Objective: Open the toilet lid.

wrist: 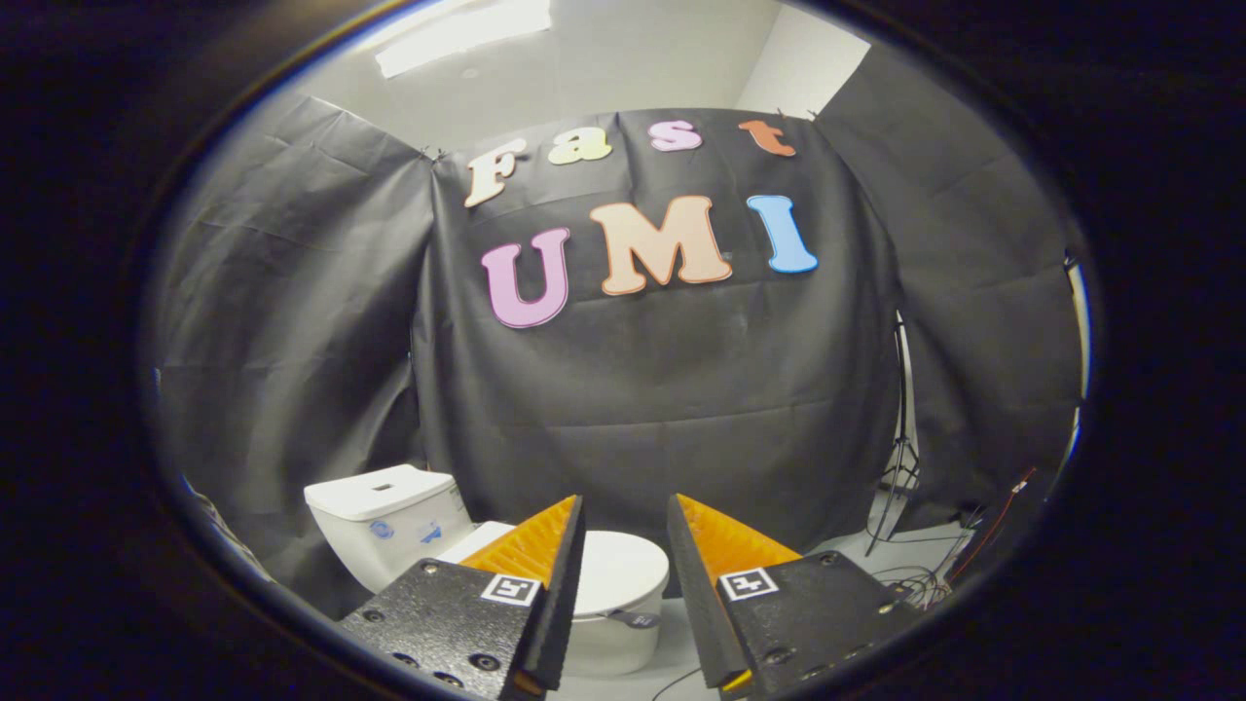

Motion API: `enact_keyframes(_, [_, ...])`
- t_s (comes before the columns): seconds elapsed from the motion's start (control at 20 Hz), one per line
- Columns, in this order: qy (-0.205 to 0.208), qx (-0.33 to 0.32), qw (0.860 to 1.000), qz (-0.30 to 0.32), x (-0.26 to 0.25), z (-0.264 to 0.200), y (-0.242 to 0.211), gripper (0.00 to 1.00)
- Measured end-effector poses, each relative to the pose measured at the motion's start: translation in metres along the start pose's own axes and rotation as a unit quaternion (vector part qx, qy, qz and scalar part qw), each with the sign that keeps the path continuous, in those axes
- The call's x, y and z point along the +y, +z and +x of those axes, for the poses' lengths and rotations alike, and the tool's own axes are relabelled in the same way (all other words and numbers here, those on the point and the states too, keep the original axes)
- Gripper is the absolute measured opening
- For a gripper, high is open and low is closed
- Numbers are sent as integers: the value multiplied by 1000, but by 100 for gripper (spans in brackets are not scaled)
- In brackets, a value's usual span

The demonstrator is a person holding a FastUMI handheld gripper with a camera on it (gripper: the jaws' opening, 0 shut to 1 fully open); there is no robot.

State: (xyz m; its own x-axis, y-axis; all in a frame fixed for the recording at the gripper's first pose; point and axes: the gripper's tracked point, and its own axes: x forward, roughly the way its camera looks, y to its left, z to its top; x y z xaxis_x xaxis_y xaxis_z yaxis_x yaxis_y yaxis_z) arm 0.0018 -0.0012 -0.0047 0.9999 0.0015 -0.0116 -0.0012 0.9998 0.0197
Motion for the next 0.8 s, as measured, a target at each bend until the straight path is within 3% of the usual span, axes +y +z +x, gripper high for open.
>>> enact_keyframes(0.8, [0,9,1000,20,-4,4,-9,53])
